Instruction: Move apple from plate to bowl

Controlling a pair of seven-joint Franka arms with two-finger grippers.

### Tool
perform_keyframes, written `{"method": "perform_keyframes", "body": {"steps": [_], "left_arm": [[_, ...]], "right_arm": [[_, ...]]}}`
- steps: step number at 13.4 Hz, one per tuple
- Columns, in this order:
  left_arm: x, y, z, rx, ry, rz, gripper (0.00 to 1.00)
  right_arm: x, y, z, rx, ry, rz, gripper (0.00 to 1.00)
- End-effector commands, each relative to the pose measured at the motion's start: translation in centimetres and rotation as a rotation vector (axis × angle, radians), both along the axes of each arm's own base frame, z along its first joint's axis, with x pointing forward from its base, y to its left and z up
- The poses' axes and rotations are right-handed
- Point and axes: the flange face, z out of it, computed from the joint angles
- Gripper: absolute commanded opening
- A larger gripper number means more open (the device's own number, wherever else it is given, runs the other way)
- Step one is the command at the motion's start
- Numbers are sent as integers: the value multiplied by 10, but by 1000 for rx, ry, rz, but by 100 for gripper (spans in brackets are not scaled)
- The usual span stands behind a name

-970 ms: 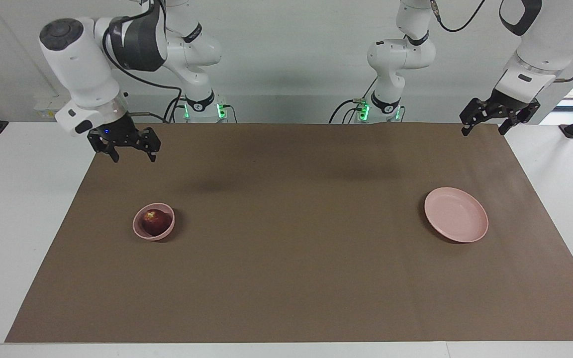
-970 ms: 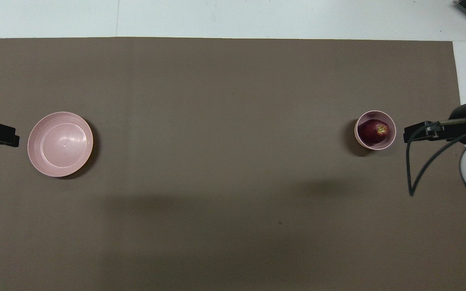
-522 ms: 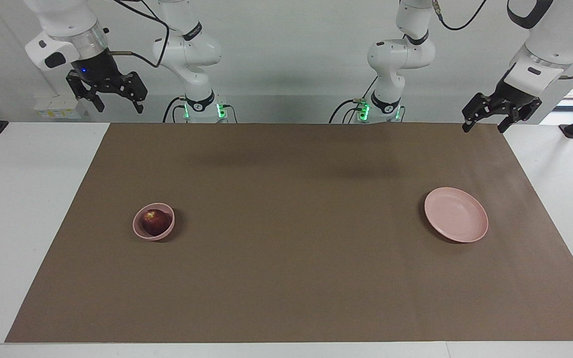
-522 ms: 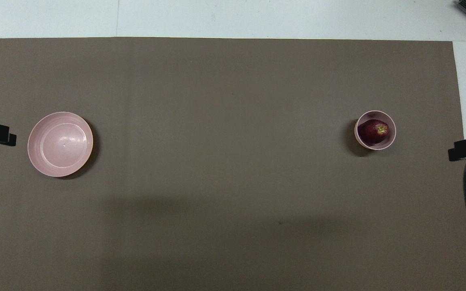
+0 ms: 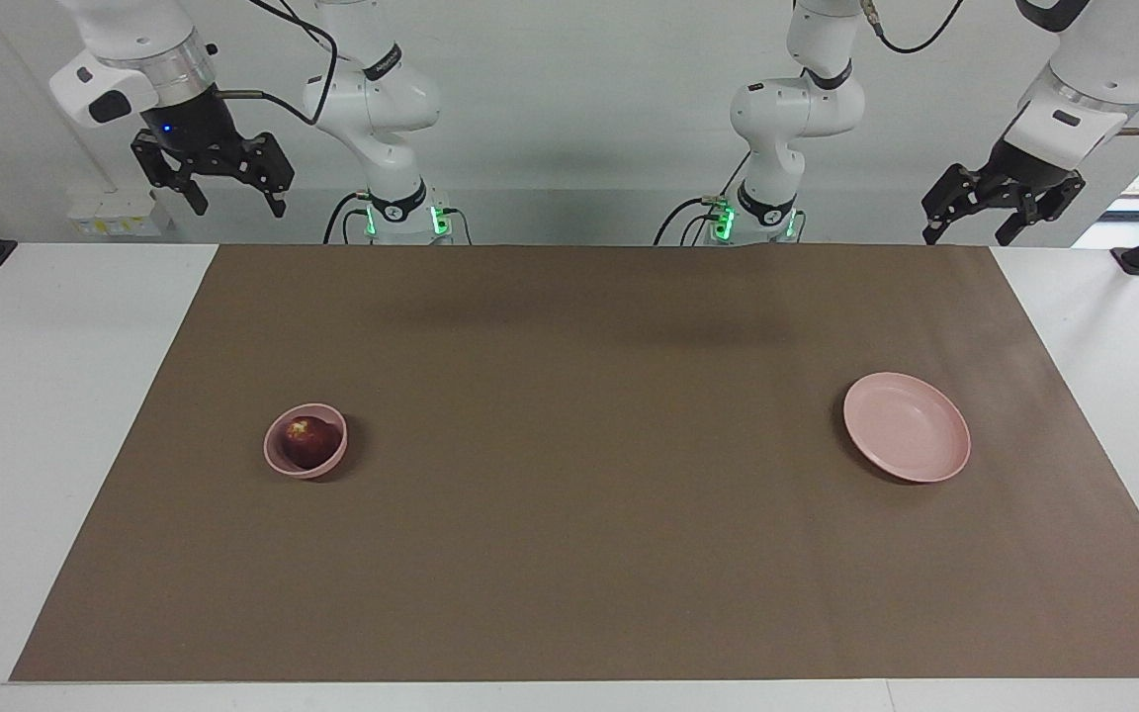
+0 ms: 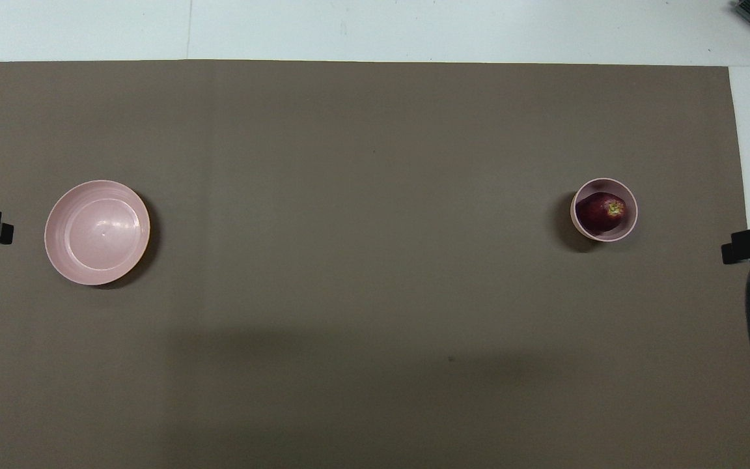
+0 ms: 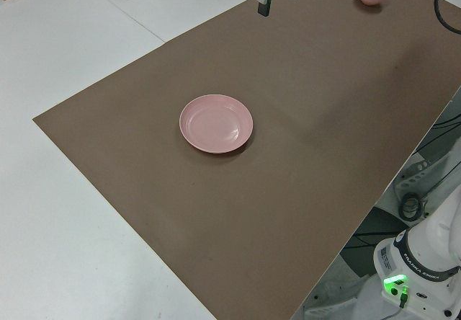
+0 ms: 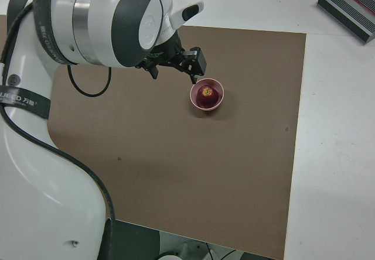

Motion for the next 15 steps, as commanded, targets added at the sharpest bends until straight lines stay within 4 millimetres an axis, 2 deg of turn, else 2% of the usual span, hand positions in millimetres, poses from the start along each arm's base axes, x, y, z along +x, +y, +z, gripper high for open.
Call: {"method": "perform_keyframes", "body": {"steps": [1, 9, 13, 15], "left_arm": [[-3, 7, 5, 8, 13, 4, 100], [-3, 6, 5, 8, 13, 3, 100], [1, -10, 5, 1, -7, -21, 100], [1, -11, 5, 1, -7, -22, 100]], "right_arm": [[-11, 1, -2, 50, 30, -7, 100], [-14, -6, -6, 22, 27, 59, 100], [-13, -9, -6, -8, 19, 61, 100], [-12, -9, -6, -9, 17, 59, 100]]}}
